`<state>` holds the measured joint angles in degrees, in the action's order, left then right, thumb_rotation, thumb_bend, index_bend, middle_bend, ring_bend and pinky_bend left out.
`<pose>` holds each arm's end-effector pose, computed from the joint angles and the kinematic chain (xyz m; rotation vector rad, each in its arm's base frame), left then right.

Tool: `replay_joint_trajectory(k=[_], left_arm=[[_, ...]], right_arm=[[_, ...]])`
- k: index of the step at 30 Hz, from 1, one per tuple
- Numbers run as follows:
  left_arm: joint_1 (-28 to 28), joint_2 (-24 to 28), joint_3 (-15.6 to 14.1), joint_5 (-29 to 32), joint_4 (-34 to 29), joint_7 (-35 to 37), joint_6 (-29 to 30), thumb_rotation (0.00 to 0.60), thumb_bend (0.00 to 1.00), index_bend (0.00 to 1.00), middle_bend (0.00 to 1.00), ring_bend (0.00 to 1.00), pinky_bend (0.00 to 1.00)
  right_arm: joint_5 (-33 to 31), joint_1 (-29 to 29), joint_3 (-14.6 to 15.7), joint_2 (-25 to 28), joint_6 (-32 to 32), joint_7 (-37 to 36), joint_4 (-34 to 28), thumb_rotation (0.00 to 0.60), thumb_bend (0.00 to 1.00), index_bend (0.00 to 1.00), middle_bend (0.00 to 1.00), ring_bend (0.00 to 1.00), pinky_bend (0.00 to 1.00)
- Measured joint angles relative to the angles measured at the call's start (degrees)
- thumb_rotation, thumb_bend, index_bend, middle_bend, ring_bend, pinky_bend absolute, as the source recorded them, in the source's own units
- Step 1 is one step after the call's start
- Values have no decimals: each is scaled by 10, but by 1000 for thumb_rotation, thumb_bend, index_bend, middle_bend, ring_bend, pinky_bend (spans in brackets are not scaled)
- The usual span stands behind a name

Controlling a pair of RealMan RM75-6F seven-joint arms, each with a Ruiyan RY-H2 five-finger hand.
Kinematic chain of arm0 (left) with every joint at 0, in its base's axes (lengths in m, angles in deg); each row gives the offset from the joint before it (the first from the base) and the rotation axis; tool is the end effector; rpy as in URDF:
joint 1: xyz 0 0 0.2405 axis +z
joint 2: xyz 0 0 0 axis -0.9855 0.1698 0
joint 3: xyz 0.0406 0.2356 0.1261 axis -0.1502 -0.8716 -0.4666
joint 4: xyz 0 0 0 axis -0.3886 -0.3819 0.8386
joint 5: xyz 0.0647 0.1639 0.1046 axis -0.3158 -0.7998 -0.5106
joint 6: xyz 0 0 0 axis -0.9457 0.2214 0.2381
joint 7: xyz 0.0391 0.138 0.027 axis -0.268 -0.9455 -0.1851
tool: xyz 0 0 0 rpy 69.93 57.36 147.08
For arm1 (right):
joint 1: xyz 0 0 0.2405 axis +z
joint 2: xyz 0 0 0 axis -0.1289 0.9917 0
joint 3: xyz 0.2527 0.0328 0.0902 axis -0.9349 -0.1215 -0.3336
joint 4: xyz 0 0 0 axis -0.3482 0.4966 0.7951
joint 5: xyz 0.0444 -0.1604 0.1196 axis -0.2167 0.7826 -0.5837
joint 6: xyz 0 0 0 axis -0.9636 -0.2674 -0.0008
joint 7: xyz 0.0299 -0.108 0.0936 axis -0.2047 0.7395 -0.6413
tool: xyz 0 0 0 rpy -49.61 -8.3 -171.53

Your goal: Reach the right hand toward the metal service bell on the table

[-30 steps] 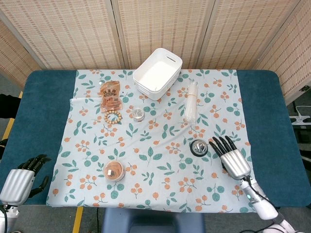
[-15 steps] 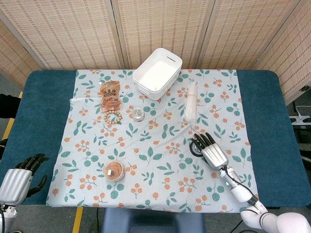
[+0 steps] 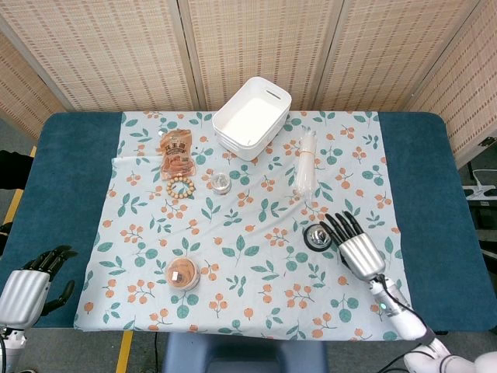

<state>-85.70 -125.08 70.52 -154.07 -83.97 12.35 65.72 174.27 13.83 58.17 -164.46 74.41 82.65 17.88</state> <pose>-0.3016 0.1715 0.1611 -1.5373 -0.8251 -0.9047 -0.3027 -0.2679 0.0131 1.8217 -0.5558 0.9091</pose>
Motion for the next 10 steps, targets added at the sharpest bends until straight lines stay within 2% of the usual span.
replay_joint_trajectory(k=[5,10], left_arm=[[0,-1,-1,-3,-2,-7,-1,600,410,256,215,268,472],[-2,-4,-2,-4,-2,-16,-5,600,409,257,215,268,471]], right_arm=[[-13,-64,16,109,54,47,-108,600,1000,0,0,0,0],[-44,-93,26,169,51,49,-171,600,1000,0,0,0,0]])
